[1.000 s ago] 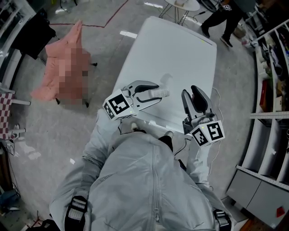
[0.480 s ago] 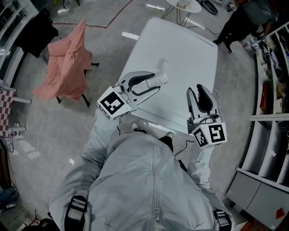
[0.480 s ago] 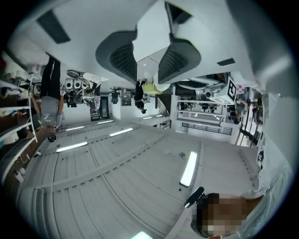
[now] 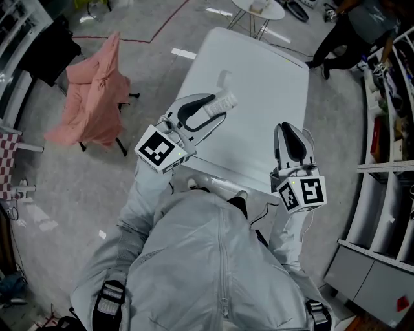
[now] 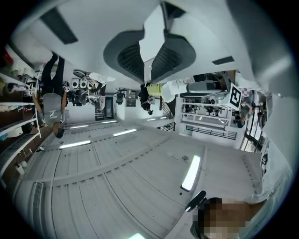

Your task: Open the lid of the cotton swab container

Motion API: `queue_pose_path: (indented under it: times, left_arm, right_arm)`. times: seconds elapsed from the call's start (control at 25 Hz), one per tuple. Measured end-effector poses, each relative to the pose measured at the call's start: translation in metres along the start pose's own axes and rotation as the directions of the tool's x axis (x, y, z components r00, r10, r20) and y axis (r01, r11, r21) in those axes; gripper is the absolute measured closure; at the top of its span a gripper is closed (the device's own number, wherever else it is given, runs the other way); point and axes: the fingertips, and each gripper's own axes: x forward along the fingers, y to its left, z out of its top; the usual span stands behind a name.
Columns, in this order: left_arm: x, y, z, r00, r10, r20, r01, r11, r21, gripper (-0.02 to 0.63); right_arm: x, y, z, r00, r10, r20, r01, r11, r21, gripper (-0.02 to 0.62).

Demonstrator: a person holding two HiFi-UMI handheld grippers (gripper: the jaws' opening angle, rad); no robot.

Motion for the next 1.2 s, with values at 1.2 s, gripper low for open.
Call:
queue_pose_path:
  times: [1.2]
  left_arm:
    - [-0.006,-0.003,0.012,0.999,0.01,0.041,-0.01,1.0,0.013,0.414]
  right_arm:
    - [0.004,-0.003,-0.013,0.998,-0.019,-0.057,0.02,1.0,0.003,0.561]
